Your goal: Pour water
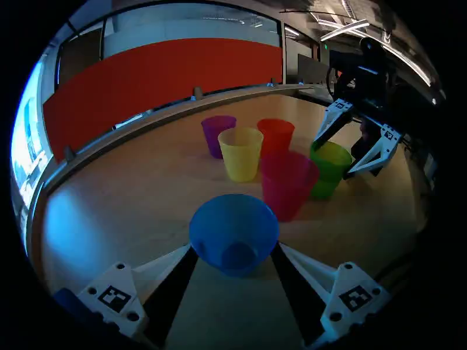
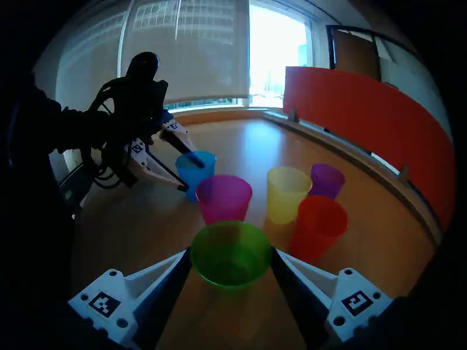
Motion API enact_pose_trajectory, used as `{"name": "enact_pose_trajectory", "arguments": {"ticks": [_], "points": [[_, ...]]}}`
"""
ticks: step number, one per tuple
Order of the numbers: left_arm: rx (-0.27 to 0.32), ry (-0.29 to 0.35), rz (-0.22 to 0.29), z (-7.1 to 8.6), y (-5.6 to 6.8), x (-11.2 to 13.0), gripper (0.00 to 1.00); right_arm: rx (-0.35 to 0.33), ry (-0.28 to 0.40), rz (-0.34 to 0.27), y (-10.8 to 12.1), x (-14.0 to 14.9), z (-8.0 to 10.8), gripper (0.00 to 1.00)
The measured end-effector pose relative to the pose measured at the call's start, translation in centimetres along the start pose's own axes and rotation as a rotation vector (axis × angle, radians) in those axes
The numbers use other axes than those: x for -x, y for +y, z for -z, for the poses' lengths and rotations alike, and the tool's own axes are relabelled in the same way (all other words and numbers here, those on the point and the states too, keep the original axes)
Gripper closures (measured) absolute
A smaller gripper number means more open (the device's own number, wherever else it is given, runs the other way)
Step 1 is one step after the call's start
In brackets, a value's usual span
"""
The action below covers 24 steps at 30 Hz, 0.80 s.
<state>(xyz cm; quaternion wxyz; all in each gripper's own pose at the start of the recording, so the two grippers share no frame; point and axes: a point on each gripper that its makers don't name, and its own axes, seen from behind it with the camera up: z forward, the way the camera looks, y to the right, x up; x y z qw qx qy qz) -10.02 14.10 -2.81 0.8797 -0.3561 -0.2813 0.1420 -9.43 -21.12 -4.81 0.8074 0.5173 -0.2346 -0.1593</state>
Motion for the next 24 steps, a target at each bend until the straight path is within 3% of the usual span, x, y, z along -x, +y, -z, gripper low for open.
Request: {"name": "enact_pose_trajectory", "arguments": {"ticks": [9, 17, 24], "points": [[-0.003, -0.030, -0.011, 0.4, 0.1, 0.8, 0.09, 0.009, -0.020, -0.007, 0.0, 1.2, 0.6, 0.01], [-0.012, -0.046, 0.005, 1.4, -0.2, 1.4, 0.09, 0.034, -0.025, -0.017, 0.2, 2.1, 2.1, 0.01], [-0.027, -0.053, -0.013, 2.4, 0.0, 1.9, 0.09, 0.053, -0.029, -0.019, 0.1, 2.6, 3.1, 0.01]]}}
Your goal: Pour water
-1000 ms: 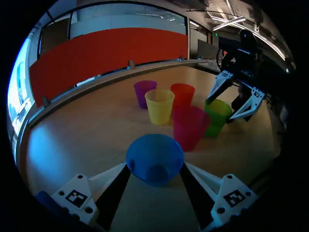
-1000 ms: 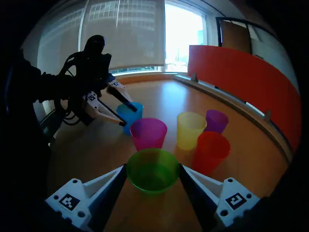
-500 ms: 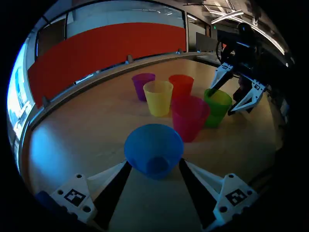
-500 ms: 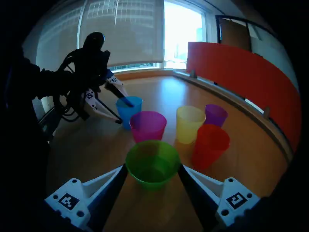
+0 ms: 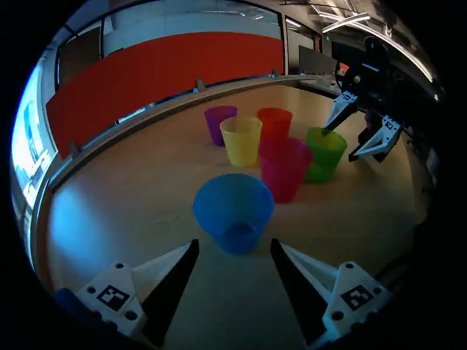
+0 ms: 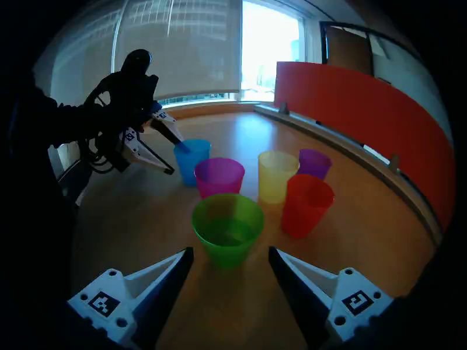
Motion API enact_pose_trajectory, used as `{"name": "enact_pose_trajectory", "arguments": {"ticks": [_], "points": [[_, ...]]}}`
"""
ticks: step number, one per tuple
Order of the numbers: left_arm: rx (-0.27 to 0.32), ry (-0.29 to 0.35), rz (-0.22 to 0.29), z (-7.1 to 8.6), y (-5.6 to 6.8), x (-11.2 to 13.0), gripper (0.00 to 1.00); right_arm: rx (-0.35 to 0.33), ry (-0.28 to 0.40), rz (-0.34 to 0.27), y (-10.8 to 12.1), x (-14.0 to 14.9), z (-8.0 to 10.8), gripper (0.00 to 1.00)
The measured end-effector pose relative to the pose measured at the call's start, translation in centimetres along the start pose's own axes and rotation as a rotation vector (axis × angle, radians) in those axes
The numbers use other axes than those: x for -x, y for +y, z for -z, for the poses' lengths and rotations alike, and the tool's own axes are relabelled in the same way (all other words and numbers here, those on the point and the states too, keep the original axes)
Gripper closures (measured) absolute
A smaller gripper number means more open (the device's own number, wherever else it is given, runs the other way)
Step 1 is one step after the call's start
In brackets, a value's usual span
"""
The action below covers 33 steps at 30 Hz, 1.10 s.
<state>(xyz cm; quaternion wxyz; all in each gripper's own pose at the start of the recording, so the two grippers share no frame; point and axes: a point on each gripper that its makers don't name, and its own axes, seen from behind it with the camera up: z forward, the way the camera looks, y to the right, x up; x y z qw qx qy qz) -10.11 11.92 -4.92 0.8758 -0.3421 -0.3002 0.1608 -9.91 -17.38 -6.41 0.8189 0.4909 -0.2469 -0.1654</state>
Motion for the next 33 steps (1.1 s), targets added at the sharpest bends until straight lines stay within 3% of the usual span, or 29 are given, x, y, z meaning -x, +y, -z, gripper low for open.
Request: {"name": "enact_pose_trajectory", "arguments": {"ticks": [12, 21, 33], "points": [[-0.052, 0.018, -0.004, 2.1, -0.4, 0.2, 0.09, 0.050, -0.009, -0.023, 0.0, 1.2, 3.0, 0.01], [-0.084, 0.028, 0.032, 3.7, -0.7, 0.9, 0.09, 0.104, -0.013, -0.064, 0.5, 2.6, 5.5, 0.01], [-0.176, 0.058, 0.040, 5.3, -2.6, 0.9, 0.09, 0.251, 0.024, -0.126, 3.0, 2.5, 8.8, 0.01]]}}
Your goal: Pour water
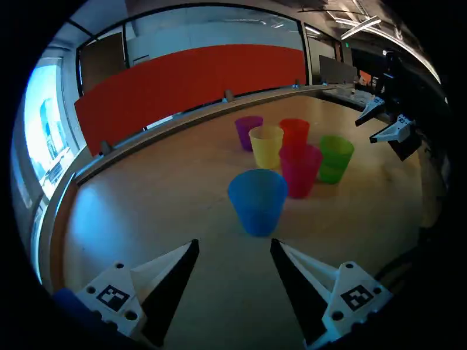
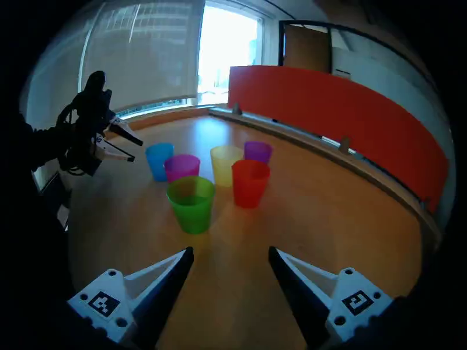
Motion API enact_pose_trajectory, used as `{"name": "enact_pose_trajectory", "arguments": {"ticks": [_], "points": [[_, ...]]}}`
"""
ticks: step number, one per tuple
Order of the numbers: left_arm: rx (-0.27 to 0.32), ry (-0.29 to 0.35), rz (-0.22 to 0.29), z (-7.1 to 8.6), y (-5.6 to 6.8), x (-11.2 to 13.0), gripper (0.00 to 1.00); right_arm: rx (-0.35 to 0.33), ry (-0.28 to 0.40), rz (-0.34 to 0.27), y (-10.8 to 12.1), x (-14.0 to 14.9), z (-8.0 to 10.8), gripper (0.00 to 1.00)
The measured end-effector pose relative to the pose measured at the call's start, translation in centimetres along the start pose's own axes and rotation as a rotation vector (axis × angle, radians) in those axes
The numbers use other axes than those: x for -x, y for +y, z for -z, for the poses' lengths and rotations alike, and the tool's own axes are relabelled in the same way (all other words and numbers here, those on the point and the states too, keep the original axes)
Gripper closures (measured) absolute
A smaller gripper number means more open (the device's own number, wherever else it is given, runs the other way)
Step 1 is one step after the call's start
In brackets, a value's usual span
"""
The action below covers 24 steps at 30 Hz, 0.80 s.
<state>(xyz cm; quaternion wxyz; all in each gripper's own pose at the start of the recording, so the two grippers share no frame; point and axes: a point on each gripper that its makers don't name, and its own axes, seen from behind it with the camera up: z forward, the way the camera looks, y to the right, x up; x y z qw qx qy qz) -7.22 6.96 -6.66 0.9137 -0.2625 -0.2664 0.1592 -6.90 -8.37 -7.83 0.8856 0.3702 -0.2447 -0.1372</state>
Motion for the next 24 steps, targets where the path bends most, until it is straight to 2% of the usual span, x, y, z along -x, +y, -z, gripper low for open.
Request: {"name": "enact_pose_trajectory", "arguments": {"ticks": [9, 17, 24], "points": [[-0.096, 0.061, 0.050, 1.3, -2.2, -0.6, 0.09, 0.115, 0.036, -0.062, 2.1, -0.4, 1.4, 0.01], [-0.172, 0.133, 0.112, 2.8, -4.5, -0.9, 0.09, 0.253, 0.109, -0.123, 4.3, -1.8, 3.0, 0.01], [-0.214, 0.176, 0.174, 3.9, -5.5, -0.3, 0.09, 0.314, 0.158, -0.150, 5.0, -2.3, 3.6, 0.01]]}}
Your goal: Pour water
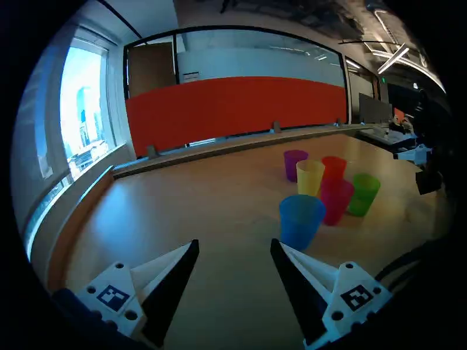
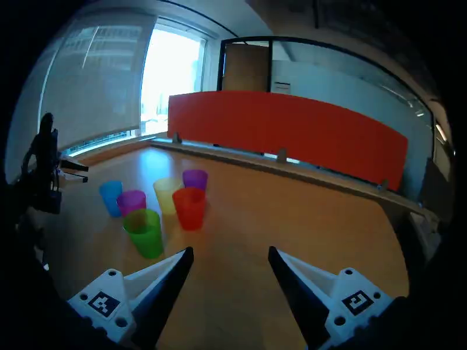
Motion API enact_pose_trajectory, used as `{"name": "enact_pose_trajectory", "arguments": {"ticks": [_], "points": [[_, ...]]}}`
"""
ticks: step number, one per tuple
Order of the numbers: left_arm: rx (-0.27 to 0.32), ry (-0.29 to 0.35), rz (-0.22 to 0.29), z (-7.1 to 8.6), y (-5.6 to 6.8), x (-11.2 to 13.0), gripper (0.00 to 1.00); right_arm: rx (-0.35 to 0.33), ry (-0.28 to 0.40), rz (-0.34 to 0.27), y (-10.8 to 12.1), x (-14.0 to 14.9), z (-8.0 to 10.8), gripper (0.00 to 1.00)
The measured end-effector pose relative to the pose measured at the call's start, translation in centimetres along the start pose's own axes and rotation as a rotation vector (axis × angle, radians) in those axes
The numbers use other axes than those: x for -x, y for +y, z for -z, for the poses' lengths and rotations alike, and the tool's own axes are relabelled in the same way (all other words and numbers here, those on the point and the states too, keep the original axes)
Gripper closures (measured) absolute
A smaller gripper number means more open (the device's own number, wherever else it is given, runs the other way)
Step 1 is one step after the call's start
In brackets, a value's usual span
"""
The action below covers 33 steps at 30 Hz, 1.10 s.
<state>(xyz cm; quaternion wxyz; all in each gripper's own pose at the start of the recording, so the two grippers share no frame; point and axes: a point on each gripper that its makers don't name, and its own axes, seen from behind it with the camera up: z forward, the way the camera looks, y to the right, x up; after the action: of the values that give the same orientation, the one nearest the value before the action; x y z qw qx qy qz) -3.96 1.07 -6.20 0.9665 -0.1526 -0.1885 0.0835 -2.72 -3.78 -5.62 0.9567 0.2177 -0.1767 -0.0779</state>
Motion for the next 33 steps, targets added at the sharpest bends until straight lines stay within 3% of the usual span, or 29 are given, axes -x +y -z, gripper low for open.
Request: {"name": "enact_pose_trajectory", "arguments": {"ticks": [8, 21, 33], "points": [[-0.068, 0.081, 0.041, 0.8, -1.4, -1.6, 0.09, 0.075, 0.095, -0.056, 1.3, -1.9, 0.1, 0.01], [-0.130, 0.195, 0.091, 1.7, -2.6, -4.1, 0.09, 0.205, 0.270, -0.110, 3.4, -5.2, 0.8, 0.01], [-0.146, 0.344, 0.134, 2.2, -2.6, -8.0, 0.09, 0.343, 0.395, -0.185, 6.2, -6.9, 2.1, 0.01]]}}
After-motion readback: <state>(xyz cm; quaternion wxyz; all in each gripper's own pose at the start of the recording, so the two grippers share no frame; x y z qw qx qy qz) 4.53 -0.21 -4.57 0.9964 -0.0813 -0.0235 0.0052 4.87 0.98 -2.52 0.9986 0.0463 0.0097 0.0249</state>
